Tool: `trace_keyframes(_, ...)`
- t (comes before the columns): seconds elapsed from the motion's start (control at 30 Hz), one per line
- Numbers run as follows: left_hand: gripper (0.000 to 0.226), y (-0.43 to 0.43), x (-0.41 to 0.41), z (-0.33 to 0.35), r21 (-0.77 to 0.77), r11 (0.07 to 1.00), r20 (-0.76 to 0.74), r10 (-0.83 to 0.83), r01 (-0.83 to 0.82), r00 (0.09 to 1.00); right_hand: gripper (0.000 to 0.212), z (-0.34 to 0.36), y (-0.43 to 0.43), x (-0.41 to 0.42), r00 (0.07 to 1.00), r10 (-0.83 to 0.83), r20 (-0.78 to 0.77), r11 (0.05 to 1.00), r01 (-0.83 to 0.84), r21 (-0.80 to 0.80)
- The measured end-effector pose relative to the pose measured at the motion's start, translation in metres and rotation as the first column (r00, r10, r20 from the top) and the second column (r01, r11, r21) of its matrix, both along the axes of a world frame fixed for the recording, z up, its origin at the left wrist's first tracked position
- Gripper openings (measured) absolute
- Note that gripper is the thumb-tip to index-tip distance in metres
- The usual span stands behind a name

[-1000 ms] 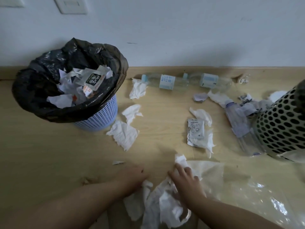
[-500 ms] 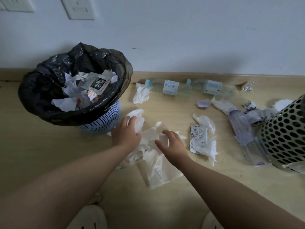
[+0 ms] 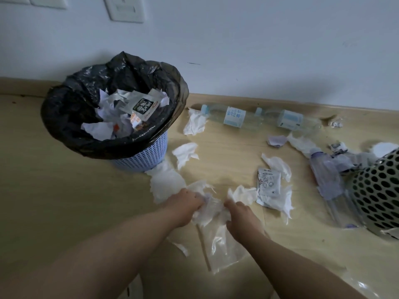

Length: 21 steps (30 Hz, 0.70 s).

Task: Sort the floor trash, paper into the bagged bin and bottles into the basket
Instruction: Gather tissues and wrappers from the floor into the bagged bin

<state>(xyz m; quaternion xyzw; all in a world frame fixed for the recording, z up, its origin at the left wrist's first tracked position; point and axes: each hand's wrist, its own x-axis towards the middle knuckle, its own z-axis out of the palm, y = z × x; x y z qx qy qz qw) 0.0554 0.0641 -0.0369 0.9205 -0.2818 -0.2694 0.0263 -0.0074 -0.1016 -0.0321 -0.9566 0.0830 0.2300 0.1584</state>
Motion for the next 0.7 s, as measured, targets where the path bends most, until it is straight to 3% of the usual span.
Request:
trace_keyframes(0.07, 0.020, 0.000, 0.010, 0.008, -0.111, 0.966, -0.136, 0.217, -0.233, 0.967, 0.030, 0.003, 0.000, 0.007, 0.998, -0.060, 0.021, 0.998, 0.060, 0.025)
trace_keyframes(0.17, 0.008, 0.004, 0.026, 0.018, -0.260, 0.867, -0.244, 0.366, -0.425, 0.898, 0.024, 0.009, -0.004, 0.020, 0.989, -0.141, 0.050, 0.988, 0.138, 0.073)
trace_keyframes(0.33, 0.026, 0.018, 0.047, 0.031, -0.346, 0.682, -0.370, 0.531, -0.644, 0.762, 0.030, 0.021, -0.014, 0.034, 0.928, -0.362, 0.082, 0.919, 0.342, 0.195)
trace_keyframes(0.43, 0.030, 0.032, 0.056, 0.032, -0.187, 0.820, -0.195, 0.508, -0.540, 0.839, 0.029, 0.025, -0.018, 0.040, 0.885, -0.445, 0.139, 0.882, 0.405, 0.241)
trace_keyframes(0.53, 0.011, 0.041, 0.055, 0.033, 0.067, 0.921, 0.097, 0.377, -0.384, 0.921, 0.028, 0.029, -0.019, 0.043, 0.816, -0.539, 0.210, 0.830, 0.472, 0.297)
trace_keyframes(0.63, 0.016, 0.036, 0.050, 0.034, -0.041, 0.951, 0.306, 0.305, -0.308, 0.902, 0.028, 0.033, -0.016, 0.047, 0.734, -0.616, 0.287, 0.780, 0.517, 0.353)
trace_keyframes(0.7, 0.022, 0.020, 0.045, 0.037, -0.203, 0.961, 0.327, 0.249, -0.190, 0.912, 0.027, 0.036, -0.012, 0.049, 0.681, -0.635, 0.364, 0.768, 0.505, 0.394)
